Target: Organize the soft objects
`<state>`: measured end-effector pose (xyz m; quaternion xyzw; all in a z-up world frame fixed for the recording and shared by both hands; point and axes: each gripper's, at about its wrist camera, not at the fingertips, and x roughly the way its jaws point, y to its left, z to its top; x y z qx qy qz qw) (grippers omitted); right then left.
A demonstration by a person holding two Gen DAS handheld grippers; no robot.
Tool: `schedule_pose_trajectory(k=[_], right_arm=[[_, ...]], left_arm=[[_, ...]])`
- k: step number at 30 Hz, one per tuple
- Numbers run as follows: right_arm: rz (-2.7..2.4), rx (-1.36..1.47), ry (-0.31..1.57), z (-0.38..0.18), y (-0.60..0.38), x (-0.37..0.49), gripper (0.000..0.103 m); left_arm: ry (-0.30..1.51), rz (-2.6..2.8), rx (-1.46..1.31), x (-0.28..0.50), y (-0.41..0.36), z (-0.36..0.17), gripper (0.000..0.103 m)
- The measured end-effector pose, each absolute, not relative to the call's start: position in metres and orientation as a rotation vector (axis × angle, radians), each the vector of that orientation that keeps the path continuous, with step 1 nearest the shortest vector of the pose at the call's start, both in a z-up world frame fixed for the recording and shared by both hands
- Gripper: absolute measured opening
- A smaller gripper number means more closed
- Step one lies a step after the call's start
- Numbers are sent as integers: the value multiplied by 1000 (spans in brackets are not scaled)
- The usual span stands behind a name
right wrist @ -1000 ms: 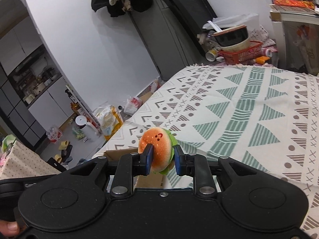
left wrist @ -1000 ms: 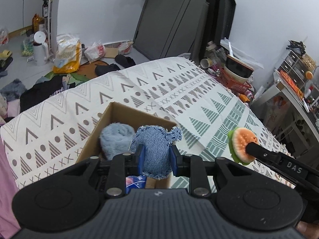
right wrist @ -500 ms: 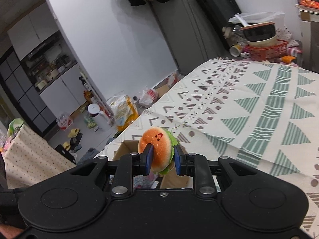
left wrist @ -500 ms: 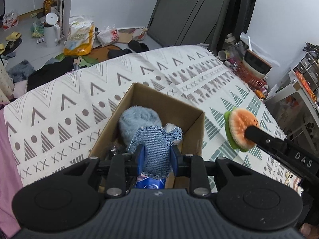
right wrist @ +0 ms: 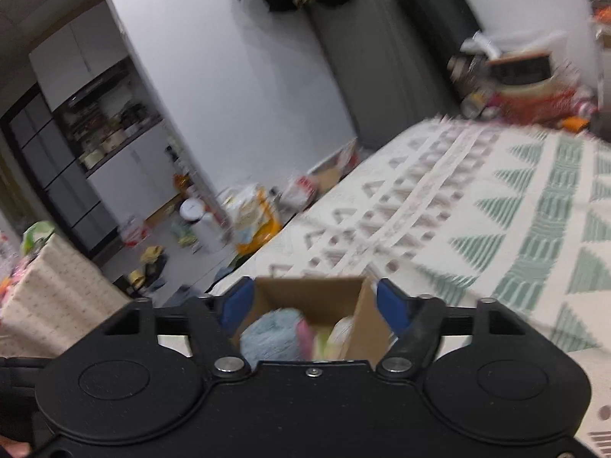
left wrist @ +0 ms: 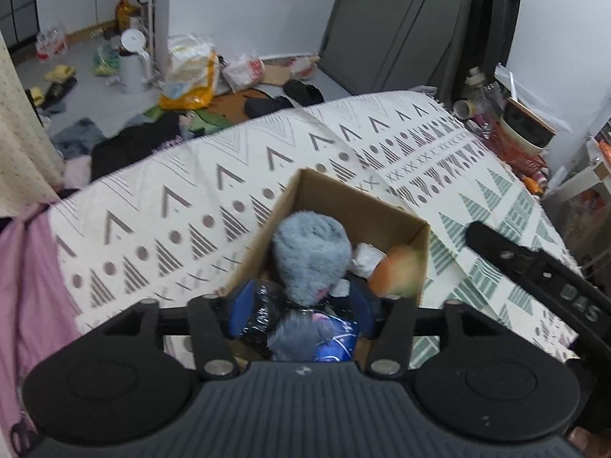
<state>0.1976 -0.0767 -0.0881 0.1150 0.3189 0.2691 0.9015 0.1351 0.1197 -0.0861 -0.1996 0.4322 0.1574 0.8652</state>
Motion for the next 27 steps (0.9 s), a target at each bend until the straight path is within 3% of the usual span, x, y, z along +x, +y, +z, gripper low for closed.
schedule_pose_trajectory(k=[6,11,27], right_arm=[[538,248,629,-74,-97,185,88],[500,238,628,-66,-115,176,98],[482,244,612,-55,-173,136,101]], left_arm=[[902,364,-372,127,104,-73,70],[902,357,-332,117,86,-64,71],[850,349,-303,72,32,-41,71]])
